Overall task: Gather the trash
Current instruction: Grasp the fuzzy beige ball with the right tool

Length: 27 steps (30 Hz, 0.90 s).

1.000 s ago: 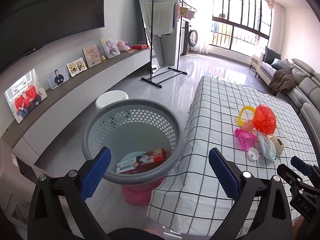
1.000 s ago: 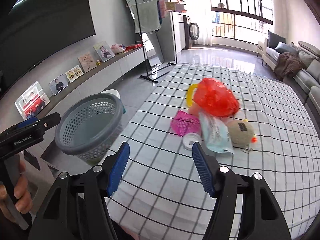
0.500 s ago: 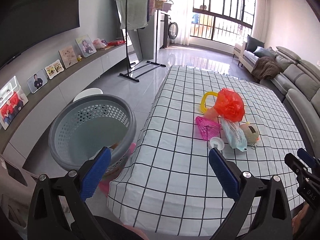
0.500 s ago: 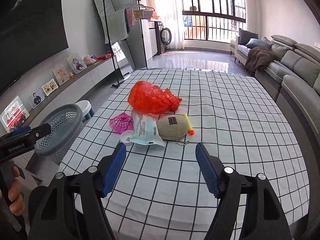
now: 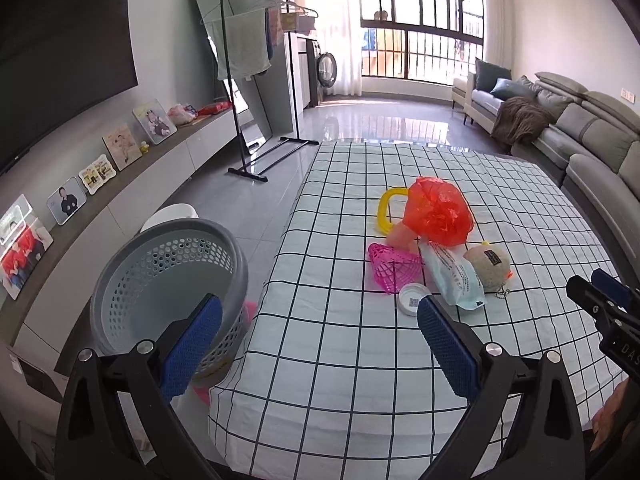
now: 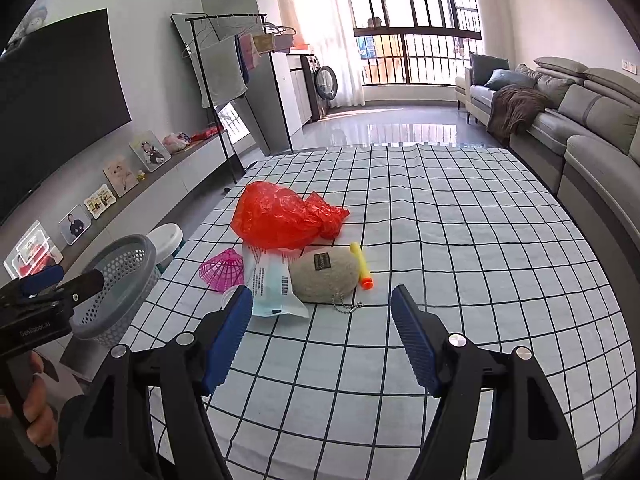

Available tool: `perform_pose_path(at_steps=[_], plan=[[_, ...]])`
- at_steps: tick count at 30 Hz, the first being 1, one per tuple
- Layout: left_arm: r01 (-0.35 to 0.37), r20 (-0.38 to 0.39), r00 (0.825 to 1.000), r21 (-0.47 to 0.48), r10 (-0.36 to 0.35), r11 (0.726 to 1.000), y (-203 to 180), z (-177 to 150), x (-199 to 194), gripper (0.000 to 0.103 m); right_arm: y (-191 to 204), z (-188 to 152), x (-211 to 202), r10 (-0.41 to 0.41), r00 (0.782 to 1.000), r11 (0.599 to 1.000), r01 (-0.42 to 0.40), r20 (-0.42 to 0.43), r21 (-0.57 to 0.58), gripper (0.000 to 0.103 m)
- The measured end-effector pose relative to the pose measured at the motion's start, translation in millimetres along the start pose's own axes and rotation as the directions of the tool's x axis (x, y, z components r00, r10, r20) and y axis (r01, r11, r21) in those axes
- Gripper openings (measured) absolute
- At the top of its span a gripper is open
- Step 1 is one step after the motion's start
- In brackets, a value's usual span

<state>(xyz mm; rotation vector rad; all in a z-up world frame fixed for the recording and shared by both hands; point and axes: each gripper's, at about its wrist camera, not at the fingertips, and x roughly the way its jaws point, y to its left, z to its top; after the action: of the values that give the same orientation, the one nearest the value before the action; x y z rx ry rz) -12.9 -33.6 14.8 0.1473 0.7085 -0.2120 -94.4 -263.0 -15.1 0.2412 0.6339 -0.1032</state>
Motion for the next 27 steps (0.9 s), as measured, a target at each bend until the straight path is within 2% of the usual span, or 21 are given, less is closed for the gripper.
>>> perform_pose_path(at_steps=[9,17,27], plan=[[0.008,-0.010,1.000,0.032,-0.008,0.999,-26,0,22,0.096,-24,8,18,0.010,1.000,1.000,-0.010,0.019,0.021,0.070],[0.024,-0.051,0.999,0.051,-0.021,0.998,-50,-4,54,0.096,-39,5,61,0.033,0.998,0.999,-0.031,-0.058,0.027,0.070],[-0.011,-0.098,0.995,0.036,0.015,0.999,-47,-8,85,0.096,-34,9,110,0.090,0.986,0.996,-0.088,-0.143,0.024,0.070]])
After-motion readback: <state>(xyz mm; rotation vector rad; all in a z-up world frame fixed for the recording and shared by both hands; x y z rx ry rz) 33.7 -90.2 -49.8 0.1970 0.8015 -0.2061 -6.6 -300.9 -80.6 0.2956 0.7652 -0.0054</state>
